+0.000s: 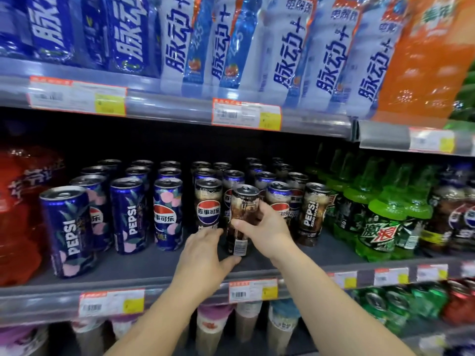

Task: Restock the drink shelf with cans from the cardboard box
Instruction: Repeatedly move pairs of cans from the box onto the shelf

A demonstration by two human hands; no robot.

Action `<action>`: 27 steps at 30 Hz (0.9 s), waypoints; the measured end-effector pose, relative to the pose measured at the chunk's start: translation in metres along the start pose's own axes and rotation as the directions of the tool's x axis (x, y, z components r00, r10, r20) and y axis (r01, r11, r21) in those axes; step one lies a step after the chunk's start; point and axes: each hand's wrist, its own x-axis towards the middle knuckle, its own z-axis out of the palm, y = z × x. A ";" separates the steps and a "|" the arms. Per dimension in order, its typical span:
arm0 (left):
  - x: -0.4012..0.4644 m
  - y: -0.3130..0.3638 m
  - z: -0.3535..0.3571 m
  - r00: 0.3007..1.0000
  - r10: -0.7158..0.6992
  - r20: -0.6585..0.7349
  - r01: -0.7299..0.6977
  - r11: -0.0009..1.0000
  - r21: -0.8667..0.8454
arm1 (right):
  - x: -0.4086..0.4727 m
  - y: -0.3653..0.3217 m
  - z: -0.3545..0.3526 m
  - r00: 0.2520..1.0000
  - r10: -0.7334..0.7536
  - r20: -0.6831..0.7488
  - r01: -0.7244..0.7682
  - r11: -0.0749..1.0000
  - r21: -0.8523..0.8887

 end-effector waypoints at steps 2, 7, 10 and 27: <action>0.001 -0.001 -0.002 1.000 -0.014 -0.006 0.013 1.000 -0.023 | -0.001 0.004 -0.002 1.000 0.006 0.027 -0.007 0.999 0.038; 0.001 -0.005 -0.006 0.999 -0.039 -0.017 0.038 0.998 -0.058 | -0.006 0.028 0.012 0.987 0.162 0.006 -0.155 0.953 -0.261; 0.001 -0.007 -0.006 0.999 -0.041 0.016 0.041 0.999 -0.020 | -0.003 0.029 0.021 0.981 0.188 -0.052 -0.194 0.901 -0.389; -0.005 -0.014 -0.018 0.996 -0.020 0.087 0.022 0.999 -0.026 | 0.012 0.021 0.034 0.972 0.227 -0.052 -0.233 0.934 -0.270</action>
